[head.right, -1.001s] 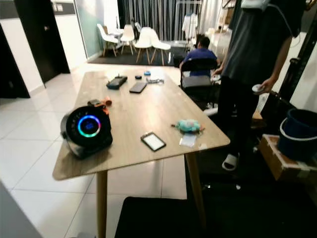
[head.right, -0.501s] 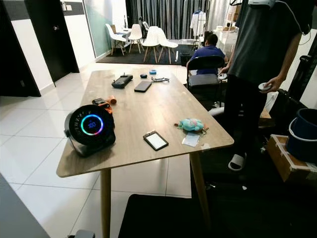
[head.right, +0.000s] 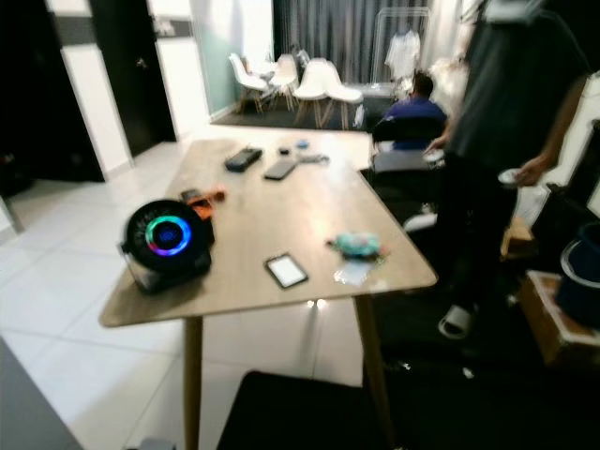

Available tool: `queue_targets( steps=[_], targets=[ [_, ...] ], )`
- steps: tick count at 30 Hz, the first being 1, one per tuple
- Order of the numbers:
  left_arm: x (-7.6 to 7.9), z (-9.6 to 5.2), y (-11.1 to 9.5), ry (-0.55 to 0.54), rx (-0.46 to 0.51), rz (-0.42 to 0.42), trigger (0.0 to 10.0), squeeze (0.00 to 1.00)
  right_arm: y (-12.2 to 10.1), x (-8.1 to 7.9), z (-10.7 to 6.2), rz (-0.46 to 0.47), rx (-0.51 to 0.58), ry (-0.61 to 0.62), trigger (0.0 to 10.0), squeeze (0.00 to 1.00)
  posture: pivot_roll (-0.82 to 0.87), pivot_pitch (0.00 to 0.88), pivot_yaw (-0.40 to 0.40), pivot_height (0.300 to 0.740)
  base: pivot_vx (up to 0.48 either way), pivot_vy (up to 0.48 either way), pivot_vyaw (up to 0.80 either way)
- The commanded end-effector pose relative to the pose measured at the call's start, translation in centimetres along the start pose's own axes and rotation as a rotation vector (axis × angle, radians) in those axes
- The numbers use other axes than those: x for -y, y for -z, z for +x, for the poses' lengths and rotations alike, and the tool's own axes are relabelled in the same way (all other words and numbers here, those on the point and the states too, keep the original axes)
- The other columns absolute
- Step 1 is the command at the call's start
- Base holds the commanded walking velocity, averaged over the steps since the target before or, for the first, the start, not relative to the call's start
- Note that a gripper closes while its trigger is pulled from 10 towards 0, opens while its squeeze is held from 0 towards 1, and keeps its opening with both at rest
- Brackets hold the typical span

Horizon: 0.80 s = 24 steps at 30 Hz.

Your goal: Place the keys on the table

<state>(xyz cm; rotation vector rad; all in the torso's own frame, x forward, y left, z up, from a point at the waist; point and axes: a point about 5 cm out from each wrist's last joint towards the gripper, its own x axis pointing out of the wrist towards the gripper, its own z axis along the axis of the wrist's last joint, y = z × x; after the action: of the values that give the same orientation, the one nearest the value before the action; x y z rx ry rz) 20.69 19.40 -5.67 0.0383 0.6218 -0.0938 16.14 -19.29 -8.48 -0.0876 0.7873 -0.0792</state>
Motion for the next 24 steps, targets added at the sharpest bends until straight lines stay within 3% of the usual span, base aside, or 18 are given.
queue_targets(
  steps=[1, 20, 24],
  targets=[
    [-0.01, -0.17, 0.51, 0.003, -0.024, 0.019, 10.0, 0.0, 0.07, 0.11, -0.01, -0.01, -0.006, 0.0, 10.0, 0.0, 0.03, 0.086, 0.033, 0.74, 0.0, 0.0, 0.0],
    [0.09, 0.11, 0.24, -0.006, -0.037, 0.014, 10.0, 0.0, 0.18, 0.14, -0.04, -0.011, -0.011, 0.004, 10.0, 0.0, 0.02, 0.088, 0.037, 0.74, 0.0, 0.0, 0.0],
    [0.24, 0.14, 0.1, 0.007, -0.026, 0.019, 10.0, 0.0, 0.17, 0.25, -0.04, -0.016, -0.01, 0.003, 10.0, 0.0, 0.02, 0.085, 0.035, 0.74, 0.392, 0.0, 0.0]
  ],
)
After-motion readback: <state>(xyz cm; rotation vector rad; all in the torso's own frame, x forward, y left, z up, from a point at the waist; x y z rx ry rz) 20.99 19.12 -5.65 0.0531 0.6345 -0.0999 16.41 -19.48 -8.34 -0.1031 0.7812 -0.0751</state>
